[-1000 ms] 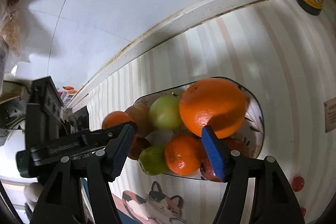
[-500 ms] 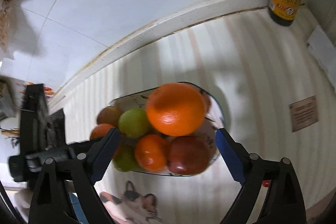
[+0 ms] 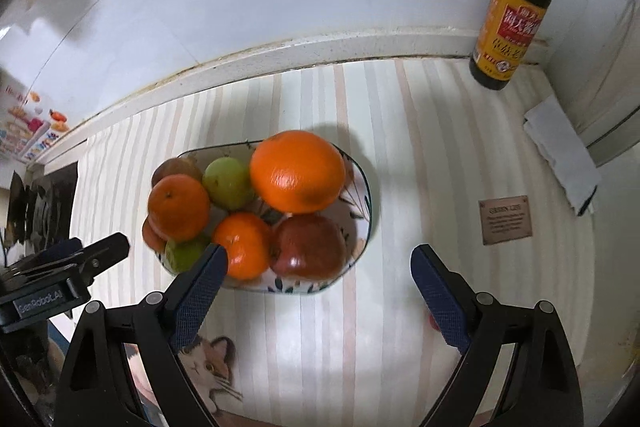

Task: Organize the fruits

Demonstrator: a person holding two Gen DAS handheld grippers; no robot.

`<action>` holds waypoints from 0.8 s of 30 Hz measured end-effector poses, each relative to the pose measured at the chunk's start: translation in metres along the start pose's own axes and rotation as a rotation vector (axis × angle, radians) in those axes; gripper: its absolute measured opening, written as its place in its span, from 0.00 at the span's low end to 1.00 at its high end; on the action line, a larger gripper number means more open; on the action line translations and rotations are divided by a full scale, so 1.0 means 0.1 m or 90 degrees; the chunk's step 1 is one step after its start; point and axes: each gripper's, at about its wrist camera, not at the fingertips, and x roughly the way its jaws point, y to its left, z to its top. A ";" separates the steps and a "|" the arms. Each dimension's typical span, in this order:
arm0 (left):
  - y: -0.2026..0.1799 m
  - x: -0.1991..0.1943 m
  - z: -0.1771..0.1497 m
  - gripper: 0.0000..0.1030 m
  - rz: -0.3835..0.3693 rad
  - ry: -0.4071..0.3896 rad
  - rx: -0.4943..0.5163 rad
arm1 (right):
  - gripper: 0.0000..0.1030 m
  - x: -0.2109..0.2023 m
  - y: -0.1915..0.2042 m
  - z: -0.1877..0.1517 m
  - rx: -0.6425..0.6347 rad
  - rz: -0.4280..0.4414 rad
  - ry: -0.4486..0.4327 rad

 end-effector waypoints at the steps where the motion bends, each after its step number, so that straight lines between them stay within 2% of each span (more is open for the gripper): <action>1: 0.01 -0.07 -0.06 1.00 0.001 -0.012 0.001 | 0.92 -0.15 0.04 -0.11 -0.011 -0.004 -0.012; 3: 0.02 -0.24 -0.18 1.00 0.006 -0.039 0.004 | 0.92 -0.20 0.06 -0.16 -0.015 -0.005 -0.017; 8: -0.01 -0.64 -0.48 1.00 0.017 -0.102 0.019 | 0.92 -0.61 0.13 -0.45 -0.033 -0.012 -0.061; 9: -0.01 -0.69 -0.53 1.00 0.020 -0.110 0.020 | 0.92 -0.80 0.15 -0.56 -0.036 -0.018 -0.080; 16: -0.02 -1.23 -0.93 1.00 0.006 -0.169 0.035 | 0.92 -1.34 0.25 -0.90 -0.052 -0.031 -0.134; 24: 0.03 -1.77 -1.23 1.00 -0.004 -0.223 0.033 | 0.92 -1.99 0.39 -1.27 -0.064 -0.033 -0.192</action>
